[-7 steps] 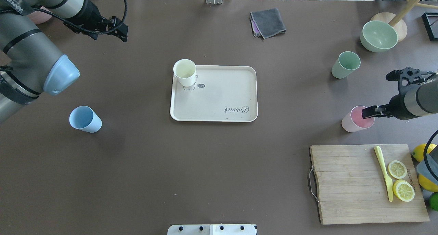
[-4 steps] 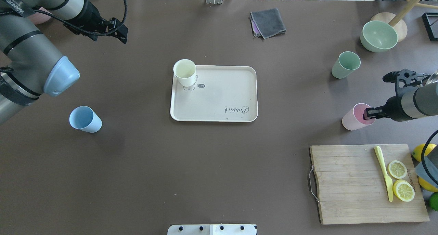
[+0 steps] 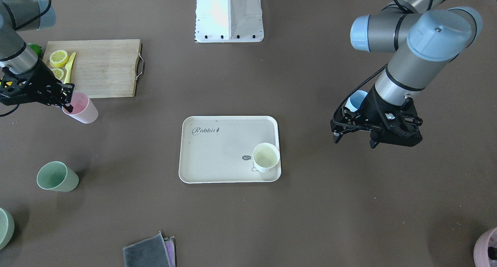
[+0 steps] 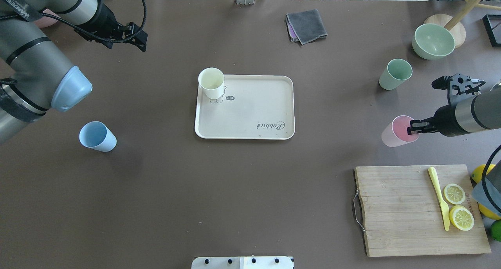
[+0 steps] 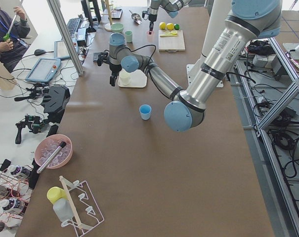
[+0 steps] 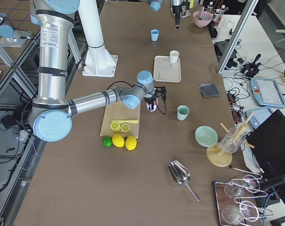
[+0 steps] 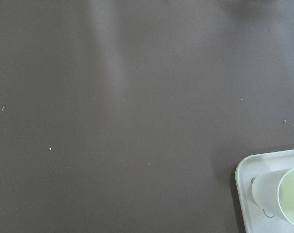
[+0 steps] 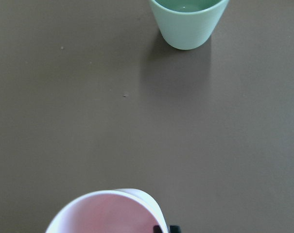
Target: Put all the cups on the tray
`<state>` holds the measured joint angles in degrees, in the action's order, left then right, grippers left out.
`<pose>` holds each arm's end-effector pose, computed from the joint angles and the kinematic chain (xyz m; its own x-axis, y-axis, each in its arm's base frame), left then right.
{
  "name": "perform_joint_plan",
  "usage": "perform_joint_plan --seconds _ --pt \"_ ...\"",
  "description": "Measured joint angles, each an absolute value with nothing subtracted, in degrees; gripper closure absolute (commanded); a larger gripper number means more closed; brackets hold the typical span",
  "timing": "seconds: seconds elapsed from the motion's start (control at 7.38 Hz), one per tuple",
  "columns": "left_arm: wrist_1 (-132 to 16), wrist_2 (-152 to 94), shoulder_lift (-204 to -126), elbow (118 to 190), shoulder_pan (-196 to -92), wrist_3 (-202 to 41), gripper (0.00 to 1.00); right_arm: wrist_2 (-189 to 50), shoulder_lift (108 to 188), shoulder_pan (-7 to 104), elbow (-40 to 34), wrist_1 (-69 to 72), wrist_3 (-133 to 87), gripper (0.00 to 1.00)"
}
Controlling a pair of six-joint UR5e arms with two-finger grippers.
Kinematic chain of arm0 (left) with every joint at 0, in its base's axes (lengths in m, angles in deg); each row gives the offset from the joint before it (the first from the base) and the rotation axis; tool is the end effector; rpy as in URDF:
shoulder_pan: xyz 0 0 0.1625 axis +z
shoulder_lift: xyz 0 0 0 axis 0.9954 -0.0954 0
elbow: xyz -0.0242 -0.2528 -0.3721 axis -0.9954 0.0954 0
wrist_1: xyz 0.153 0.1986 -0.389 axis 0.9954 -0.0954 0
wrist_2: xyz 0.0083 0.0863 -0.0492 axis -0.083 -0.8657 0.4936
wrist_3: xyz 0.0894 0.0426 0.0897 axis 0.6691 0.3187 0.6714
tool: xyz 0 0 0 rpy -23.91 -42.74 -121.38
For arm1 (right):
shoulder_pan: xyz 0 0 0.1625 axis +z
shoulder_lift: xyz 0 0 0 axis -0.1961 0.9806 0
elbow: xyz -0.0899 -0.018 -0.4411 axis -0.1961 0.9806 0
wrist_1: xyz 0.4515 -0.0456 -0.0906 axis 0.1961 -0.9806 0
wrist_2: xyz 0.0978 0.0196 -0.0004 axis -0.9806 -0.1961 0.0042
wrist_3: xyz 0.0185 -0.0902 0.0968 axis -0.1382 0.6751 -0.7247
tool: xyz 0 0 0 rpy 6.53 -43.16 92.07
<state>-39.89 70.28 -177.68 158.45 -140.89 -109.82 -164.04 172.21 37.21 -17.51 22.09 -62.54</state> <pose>0.3569 -0.6537 0.2838 0.6372 0.1504 -0.7559 0.0813 0.9622 0.2600 -0.3139 -0.4627 0.5158 0.6190 -0.0485 0.7839 -0.1119 0.9825 0.1491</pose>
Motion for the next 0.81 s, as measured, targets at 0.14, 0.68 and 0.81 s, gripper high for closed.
perform_joint_plan --seconds 0.14,0.68,0.81 --pt "-40.0 70.3 -176.7 159.0 -141.0 -109.7 0.02 -164.3 168.4 37.2 -18.0 18.8 -65.5 1.00" --pt "-40.0 70.5 -164.4 167.9 -141.6 -103.8 0.01 -162.0 149.1 33.2 -18.3 -0.6 -76.5 1.00" --pt "-40.1 70.4 -161.6 170.0 -141.6 -103.4 0.01 -159.9 145.2 30.8 -17.8 -3.7 -79.0 1.00"
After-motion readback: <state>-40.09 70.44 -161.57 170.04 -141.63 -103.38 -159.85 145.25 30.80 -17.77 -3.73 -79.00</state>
